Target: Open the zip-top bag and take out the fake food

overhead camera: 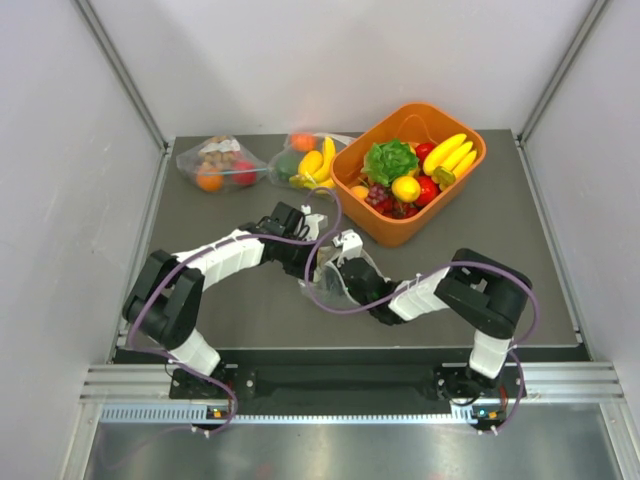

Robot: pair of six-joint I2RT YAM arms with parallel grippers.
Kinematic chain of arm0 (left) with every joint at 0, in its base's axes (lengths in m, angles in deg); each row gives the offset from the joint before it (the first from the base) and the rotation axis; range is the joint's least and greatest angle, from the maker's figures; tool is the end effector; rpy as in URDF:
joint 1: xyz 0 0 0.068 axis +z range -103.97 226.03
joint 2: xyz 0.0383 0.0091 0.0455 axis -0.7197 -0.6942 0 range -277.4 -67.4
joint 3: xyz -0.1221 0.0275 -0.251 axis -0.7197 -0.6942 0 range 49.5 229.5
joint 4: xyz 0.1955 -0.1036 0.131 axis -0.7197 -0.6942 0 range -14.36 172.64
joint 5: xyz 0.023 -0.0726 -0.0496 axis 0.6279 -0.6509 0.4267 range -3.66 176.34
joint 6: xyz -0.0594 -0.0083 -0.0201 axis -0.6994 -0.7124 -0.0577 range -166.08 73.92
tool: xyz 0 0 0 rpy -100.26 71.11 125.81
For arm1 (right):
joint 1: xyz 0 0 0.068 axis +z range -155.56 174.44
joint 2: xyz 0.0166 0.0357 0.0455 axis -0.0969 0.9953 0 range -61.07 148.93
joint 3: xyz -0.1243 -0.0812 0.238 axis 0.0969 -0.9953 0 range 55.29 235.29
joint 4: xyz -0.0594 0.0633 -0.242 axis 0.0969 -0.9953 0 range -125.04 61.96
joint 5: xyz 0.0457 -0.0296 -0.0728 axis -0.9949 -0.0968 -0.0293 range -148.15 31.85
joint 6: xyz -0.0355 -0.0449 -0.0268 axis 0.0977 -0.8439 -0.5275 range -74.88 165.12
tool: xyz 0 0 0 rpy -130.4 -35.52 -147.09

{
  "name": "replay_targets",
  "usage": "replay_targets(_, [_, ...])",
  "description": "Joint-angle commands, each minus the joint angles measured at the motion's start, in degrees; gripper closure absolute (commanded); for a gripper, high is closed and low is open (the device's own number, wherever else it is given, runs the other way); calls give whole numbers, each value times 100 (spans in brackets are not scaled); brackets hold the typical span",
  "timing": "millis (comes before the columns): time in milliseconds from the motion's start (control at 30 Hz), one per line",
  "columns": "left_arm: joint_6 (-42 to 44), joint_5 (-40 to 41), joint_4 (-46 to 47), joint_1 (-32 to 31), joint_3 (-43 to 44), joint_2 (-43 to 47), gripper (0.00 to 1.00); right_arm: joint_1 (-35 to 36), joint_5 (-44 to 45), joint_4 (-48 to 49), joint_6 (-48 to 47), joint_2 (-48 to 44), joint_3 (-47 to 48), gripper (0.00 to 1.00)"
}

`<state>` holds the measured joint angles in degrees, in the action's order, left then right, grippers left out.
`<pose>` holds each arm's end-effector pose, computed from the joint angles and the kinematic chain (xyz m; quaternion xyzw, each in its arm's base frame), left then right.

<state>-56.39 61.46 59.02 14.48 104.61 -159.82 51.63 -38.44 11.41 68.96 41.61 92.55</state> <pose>0.2591 -0.1830 0.1840 0.2274 0.9191 -0.2823 0.1544 0.1990 0.2784 0.1328 -0.1528 0.8263 0.2290 0.4913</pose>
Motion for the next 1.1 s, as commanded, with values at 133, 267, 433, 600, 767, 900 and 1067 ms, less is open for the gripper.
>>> replay_targets(133, [90, -185, -38, -79, 184, 84, 100, -32, -81, -7, -125, -45, 213, 100])
replay_targets(267, [11, 220, -99, 34, 202, 119, 100, -41, -168, 72, 7, -545, -147, 100])
replay_targets(433, [-182, 309, 15, 395, 149, 347, 100, -41, -309, 38, 121, -1178, -754, 100])
replay_targets(600, [-200, 423, 24, 536, 149, 409, 100, -32, -493, -331, 192, -1934, -1176, 100])
replay_targets(767, [-191, 581, -20, 606, 167, 392, 100, -32, -652, -612, 350, -2899, -1554, 100])
replay_targets(900, [-209, 686, -73, 676, 184, 321, 100, -32, -670, -1008, 429, -3814, -1852, 100])
replay_targets(1067, [-270, 984, -99, 790, 193, 286, 100, -32, -740, -1526, 613, -5175, -2082, 100])
